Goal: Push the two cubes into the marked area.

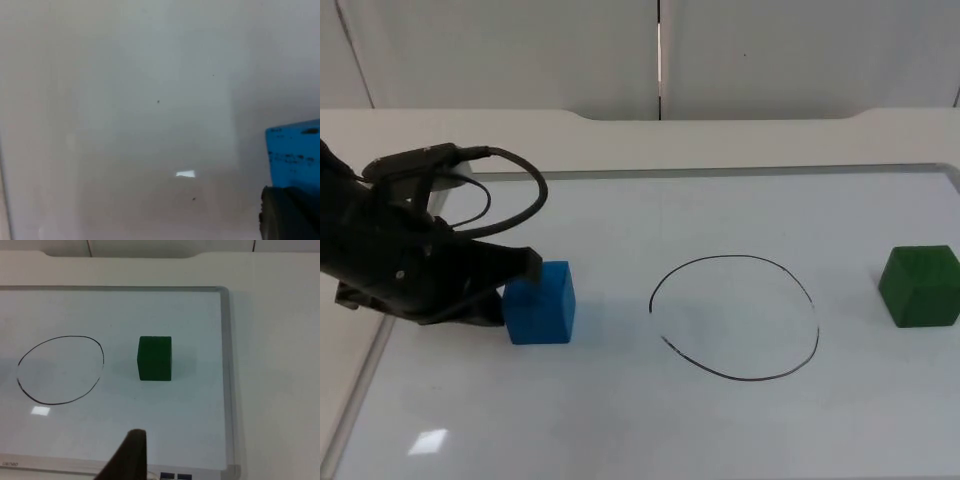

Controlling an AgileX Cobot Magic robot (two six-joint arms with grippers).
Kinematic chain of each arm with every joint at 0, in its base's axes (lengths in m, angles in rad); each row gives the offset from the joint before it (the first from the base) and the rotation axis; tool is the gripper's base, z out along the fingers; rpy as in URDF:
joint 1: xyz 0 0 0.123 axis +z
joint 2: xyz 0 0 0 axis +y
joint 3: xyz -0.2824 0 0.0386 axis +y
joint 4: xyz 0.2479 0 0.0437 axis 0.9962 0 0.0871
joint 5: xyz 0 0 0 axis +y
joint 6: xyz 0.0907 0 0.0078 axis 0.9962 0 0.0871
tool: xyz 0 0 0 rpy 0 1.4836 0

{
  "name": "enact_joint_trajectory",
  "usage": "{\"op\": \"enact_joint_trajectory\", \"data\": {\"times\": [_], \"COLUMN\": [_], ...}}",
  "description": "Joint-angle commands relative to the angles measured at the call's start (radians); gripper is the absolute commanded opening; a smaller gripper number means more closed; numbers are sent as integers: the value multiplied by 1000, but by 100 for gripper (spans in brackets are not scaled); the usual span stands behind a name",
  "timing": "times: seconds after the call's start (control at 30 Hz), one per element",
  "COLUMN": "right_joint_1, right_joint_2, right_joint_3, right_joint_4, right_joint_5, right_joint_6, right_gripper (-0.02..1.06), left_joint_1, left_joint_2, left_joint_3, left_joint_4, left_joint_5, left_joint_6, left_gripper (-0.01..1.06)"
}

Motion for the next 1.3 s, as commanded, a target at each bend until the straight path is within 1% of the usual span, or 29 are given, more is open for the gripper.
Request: {"op": "enact_joint_trajectory", "data": {"times": [0.0, 0.17, 0.33, 0.53, 0.63, 0.87, 0.93, 1.0, 1.27], "right_joint_1": [-4, -4, -4, -4, -4, -4, -4, -4, -4], "right_joint_2": [-4, -4, -4, -4, -4, -4, -4, -4, -4], "right_joint_3": [3, 3, 3, 3, 3, 3, 3, 3, 3], "right_joint_4": [6, 6, 6, 6, 6, 6, 6, 6, 6], "right_joint_5": [-5, -5, -5, -5, -5, -5, -5, -5, -5], "right_joint_6": [-1, -1, -1, -1, -1, -1, -1, -1, -1], "right_gripper": [105, 105, 105, 105, 105, 105, 105, 105, 105], "left_joint_1": [-14, -41, -41, -41, -41, -41, -41, -41, -41], "left_joint_2": [1, 1, 1, 9, 34, 56, 56, 56, 64], "left_joint_3": [-4, -4, -4, -4, -4, -4, -4, -4, -30], "left_joint_4": [-37, -121, -146, -163, -164, -222, -268, -268, -268], "left_joint_5": [9, 0, 8, 48, 92, 90, 90, 90, 107], "left_joint_6": [17, 86, 92, 100, 102, 155, 195, 236, 242], "left_gripper": [0, 0, 0, 0, 0, 0, 0, 0, 0]}}
